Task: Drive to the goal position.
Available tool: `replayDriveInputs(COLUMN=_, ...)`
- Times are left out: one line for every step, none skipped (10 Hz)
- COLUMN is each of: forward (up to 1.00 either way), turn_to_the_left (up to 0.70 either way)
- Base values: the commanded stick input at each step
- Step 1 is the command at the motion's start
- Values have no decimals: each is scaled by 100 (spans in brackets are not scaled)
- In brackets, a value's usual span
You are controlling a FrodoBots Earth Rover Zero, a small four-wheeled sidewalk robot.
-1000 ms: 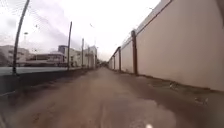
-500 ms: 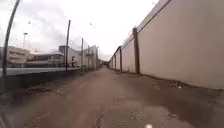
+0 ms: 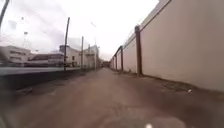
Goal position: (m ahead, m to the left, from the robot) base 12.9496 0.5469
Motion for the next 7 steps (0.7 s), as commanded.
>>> replayDriveInputs(forward=70, turn_to_the_left=-22)
replayDriveInputs(forward=70, turn_to_the_left=0)
replayDriveInputs(forward=70, turn_to_the_left=0)
replayDriveInputs(forward=70, turn_to_the_left=0)
replayDriveInputs(forward=70, turn_to_the_left=0)
replayDriveInputs(forward=70, turn_to_the_left=0)
replayDriveInputs(forward=70, turn_to_the_left=0)
